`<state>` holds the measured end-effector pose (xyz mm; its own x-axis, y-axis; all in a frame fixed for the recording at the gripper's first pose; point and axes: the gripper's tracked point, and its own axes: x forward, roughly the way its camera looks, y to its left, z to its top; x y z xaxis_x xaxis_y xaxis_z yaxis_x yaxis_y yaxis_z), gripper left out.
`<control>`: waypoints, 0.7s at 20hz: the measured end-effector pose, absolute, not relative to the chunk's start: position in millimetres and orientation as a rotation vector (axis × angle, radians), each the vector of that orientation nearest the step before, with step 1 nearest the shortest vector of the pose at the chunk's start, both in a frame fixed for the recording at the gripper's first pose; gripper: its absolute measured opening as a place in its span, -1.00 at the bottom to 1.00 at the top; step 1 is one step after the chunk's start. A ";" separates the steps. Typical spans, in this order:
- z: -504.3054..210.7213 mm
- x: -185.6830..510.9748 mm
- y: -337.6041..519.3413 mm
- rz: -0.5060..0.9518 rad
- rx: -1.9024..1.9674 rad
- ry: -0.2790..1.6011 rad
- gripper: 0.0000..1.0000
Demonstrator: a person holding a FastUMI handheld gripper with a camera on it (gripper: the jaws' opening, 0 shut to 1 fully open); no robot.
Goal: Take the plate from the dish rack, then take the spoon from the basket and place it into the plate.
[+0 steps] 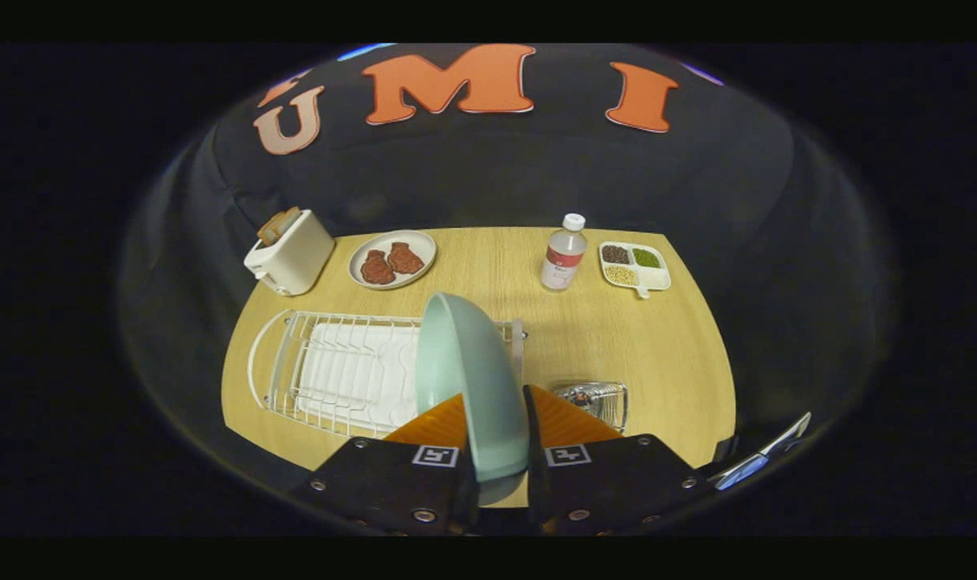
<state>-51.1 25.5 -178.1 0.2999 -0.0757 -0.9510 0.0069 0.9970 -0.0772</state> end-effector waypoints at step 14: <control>-180.0 -177.3 -12.7 -0.050 0.236 1.245 -0.51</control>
<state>-177.3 -12.7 -180.0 0.3223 0.0905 -0.9423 0.1657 0.9746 0.1503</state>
